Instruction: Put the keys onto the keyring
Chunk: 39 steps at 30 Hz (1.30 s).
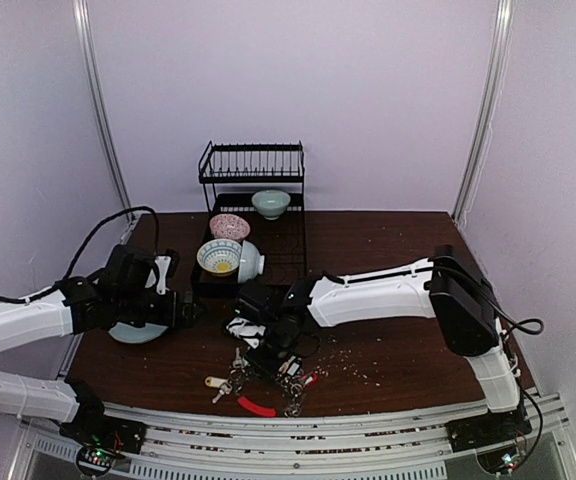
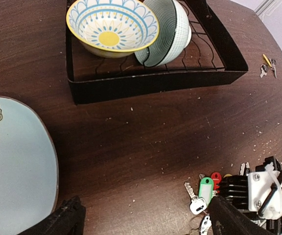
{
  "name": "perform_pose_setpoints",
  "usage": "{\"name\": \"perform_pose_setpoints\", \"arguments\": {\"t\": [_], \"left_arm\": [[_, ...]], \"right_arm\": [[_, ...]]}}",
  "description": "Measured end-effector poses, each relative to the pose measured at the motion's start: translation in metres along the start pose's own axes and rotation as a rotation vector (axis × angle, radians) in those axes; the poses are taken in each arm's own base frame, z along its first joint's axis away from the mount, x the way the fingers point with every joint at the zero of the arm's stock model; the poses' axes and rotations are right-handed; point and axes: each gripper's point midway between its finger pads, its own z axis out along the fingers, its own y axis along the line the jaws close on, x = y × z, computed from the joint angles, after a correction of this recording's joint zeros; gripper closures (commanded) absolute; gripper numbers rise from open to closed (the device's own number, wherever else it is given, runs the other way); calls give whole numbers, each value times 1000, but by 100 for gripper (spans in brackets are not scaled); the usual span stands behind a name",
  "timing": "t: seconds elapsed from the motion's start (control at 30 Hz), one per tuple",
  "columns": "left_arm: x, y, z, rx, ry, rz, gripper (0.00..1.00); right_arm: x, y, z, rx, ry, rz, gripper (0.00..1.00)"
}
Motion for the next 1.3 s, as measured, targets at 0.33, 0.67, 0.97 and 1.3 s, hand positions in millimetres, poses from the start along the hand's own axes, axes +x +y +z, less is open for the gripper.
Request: {"name": "perform_pose_setpoints", "arguments": {"t": [0.33, 0.67, 0.97, 1.3], "left_arm": [[-7, 0, -8, 0, -33, 27, 10], [-31, -53, -39, 264, -158, 165, 44], [-13, -149, -82, 627, -226, 444, 51], [-10, -166, -86, 643, -231, 601, 66]], "right_arm": [[-3, 4, -8, -15, -13, 50, 100], [-30, 28, -133, -91, -280, -45, 100], [-42, 45, -230, -139, -622, -149, 100], [-9, 51, -232, -138, -609, -365, 100]]}}
